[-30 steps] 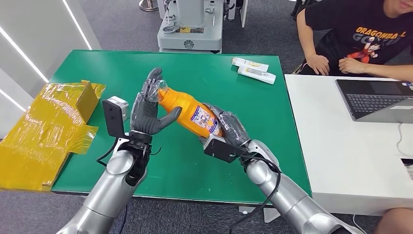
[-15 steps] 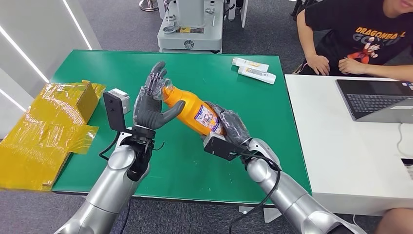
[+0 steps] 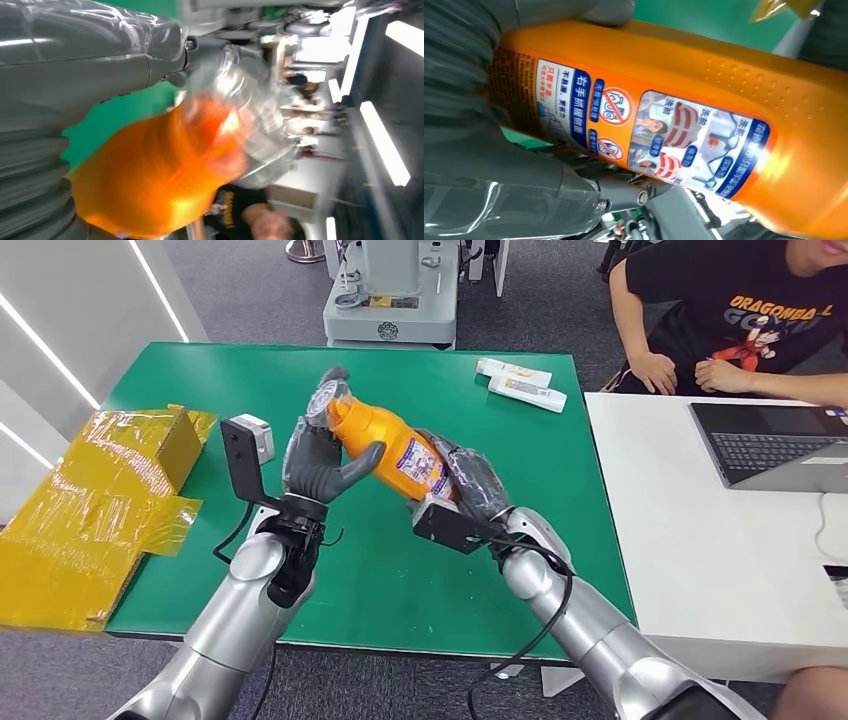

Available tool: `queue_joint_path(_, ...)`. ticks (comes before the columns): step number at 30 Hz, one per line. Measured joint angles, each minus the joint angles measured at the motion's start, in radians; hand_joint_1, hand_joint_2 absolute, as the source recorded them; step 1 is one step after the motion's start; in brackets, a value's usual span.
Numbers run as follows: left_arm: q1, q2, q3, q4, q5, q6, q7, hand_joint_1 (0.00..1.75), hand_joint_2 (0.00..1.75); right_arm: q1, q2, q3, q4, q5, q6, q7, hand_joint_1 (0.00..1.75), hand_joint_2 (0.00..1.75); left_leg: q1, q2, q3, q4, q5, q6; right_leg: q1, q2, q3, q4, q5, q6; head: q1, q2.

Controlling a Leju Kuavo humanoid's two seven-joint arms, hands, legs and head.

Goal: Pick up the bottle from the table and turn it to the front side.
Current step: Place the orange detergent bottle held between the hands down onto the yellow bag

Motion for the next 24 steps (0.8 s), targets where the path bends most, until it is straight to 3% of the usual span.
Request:
queue_joint_path(18, 0.012, 0.009, -0.02, 0.025, 0.016, 0.008, -0.002, 0.0, 1.75, -0.017, 0.031, 0.011, -0.001, -0.01, 0.001, 0.001, 1.75, 1.75, 0.0, 0.0, 0.0, 0.0, 0.0, 0.0, 0.0, 0.0, 0.0, 0.0, 0.0, 0.0, 0.0, 0.0)
queue_joint_path(19, 0.013, 0.009, -0.02, 0.026, 0.017, 0.009, -0.003, 0.22, 1.75, -0.017, 0.031, 0.011, -0.001, -0.01, 0.002, 0.001, 1.75, 1.75, 0.0, 0.0, 0.0, 0.0, 0.0, 0.0, 0.0, 0.0, 0.0, 0.0, 0.0, 0.0, 0.0, 0.0)
queue_joint_path(22, 0.013, 0.009, -0.02, 0.026, 0.019, 0.015, -0.01, 1.51, 1.75, -0.015, 0.032, 0.011, -0.001, -0.01, 0.005, 0.002, 1.75, 1.75, 0.0, 0.0, 0.0, 0.0, 0.0, 0.0, 0.0, 0.0, 0.0, 0.0, 0.0, 0.0, 0.0, 0.0)
queue_joint_path(23, 0.013, 0.009, -0.02, 0.026, 0.021, 0.018, -0.013, 1.72, 1.75, -0.014, 0.032, 0.011, -0.001, -0.011, 0.006, 0.002, 1.75, 1.75, 0.0, 0.0, 0.0, 0.0, 0.0, 0.0, 0.0, 0.0, 0.0, 0.0, 0.0, 0.0, 0.0, 0.0)
queue_joint_path(24, 0.013, 0.009, -0.02, 0.026, 0.023, 0.021, -0.016, 1.73, 1.75, -0.012, 0.032, 0.011, 0.0, -0.013, 0.006, 0.002, 1.75, 1.75, 0.0, 0.0, 0.0, 0.0, 0.0, 0.0, 0.0, 0.0, 0.0, 0.0, 0.0, 0.0, 0.0, 0.0)
